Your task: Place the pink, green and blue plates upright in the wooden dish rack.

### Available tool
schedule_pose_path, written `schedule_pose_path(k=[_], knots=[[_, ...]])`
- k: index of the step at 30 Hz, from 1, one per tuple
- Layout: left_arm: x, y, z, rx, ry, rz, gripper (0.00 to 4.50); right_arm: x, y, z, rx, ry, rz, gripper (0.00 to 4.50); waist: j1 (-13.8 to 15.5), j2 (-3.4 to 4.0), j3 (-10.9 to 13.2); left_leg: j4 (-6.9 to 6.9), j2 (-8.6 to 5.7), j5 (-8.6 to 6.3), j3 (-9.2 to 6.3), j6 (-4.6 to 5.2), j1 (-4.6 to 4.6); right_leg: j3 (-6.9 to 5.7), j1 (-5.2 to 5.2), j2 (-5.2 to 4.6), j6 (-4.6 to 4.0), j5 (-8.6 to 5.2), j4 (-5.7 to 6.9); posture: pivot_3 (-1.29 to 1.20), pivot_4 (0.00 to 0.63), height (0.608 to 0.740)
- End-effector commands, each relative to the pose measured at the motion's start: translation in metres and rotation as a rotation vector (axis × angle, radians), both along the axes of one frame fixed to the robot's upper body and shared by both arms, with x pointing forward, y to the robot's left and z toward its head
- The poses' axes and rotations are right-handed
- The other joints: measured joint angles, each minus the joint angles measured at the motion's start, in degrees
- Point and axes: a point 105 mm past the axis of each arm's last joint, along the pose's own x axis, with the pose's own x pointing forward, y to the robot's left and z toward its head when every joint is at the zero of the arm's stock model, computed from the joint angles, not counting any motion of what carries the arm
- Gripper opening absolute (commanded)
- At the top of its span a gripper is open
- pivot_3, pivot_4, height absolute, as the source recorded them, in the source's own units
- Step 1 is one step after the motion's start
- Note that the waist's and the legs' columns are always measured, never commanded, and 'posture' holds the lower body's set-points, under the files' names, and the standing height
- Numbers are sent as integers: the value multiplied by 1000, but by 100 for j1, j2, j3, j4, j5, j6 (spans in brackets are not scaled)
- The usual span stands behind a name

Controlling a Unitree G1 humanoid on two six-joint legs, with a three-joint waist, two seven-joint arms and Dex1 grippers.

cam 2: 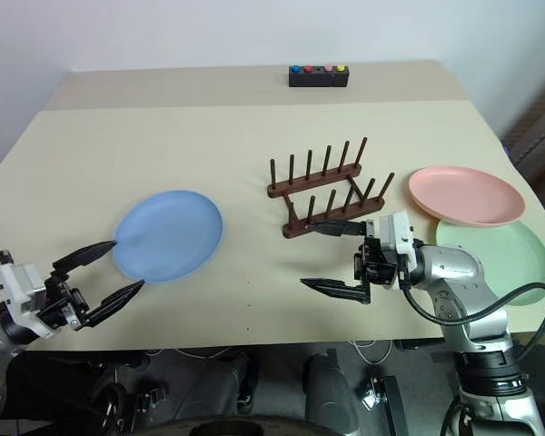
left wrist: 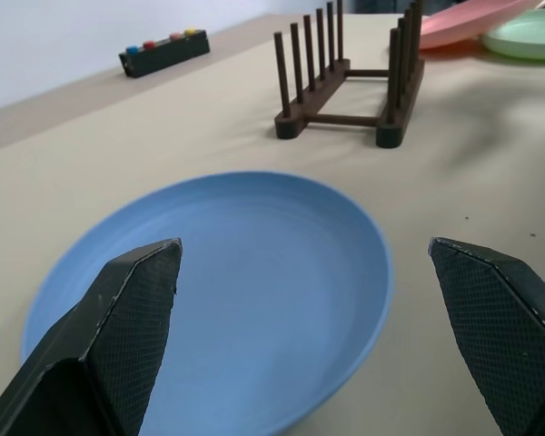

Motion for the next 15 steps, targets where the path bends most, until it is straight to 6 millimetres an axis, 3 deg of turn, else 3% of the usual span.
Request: schedule_pose_path(k=[1, 15], knots=[[5, -2, 4, 13, -7, -35, 4500, -4, 0, 7, -3, -40, 4, 4463, -6, 1, 0, 0, 0, 0, 0, 0, 0, 0, 0, 0, 0, 0, 0, 0, 150, 740], [25, -15, -1, 17, -77, 17, 4500, 5, -19, 4, -25, -55, -31, 4463, 3, 0, 0, 1, 0, 0, 0, 0, 0, -1, 0, 1, 2, 1, 0, 0, 150, 740]])
